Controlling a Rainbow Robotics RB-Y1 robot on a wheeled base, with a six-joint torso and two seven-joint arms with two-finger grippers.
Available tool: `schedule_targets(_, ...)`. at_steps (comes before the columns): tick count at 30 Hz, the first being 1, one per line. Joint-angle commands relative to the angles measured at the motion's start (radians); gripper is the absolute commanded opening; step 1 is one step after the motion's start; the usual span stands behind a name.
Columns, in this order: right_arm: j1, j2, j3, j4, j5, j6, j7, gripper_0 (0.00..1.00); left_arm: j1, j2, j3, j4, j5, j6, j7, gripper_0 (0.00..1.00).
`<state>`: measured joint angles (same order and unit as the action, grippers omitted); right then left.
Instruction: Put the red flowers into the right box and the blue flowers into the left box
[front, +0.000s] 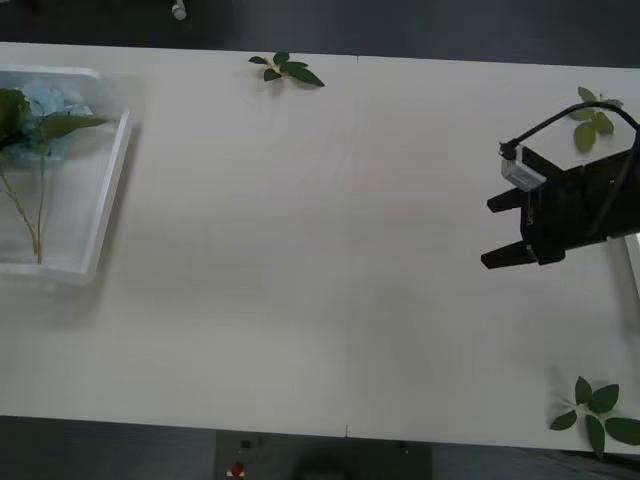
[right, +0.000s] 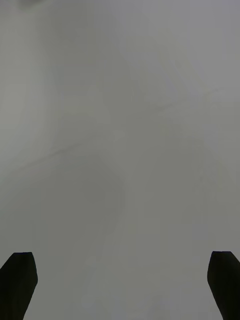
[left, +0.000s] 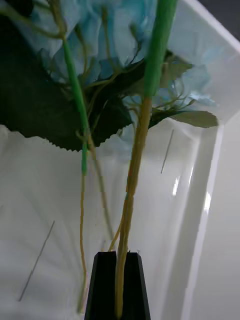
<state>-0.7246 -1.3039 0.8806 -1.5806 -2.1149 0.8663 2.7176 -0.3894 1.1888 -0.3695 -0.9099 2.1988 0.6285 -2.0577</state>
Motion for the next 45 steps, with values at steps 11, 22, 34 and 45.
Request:
schedule_targets(11, 0.120, -0.126, -0.018, -0.139, 0.059, -0.176, -0.012, 1.00, -0.013, -0.095, -0.203, -0.067, -0.021, -0.392, 0.004, 0.00)
schedule_targets(22, 0.159, -0.118, -0.018, -0.151, 0.061, -0.296, -0.012, 1.00, -0.011, -0.100, -0.210, -0.064, -0.017, -0.406, -0.001, 0.96)
schedule_targets(34, 0.159, -0.121, -0.018, -0.157, 0.052, -0.316, -0.012, 1.00, -0.054, -0.077, -0.210, -0.015, -0.050, -0.271, -0.019, 1.00)
schedule_targets(45, 0.159, -0.121, -0.018, -0.157, 0.052, -0.316, -0.012, 1.00, -0.151, 0.020, -0.180, 0.086, -0.248, 0.048, -0.022, 1.00)
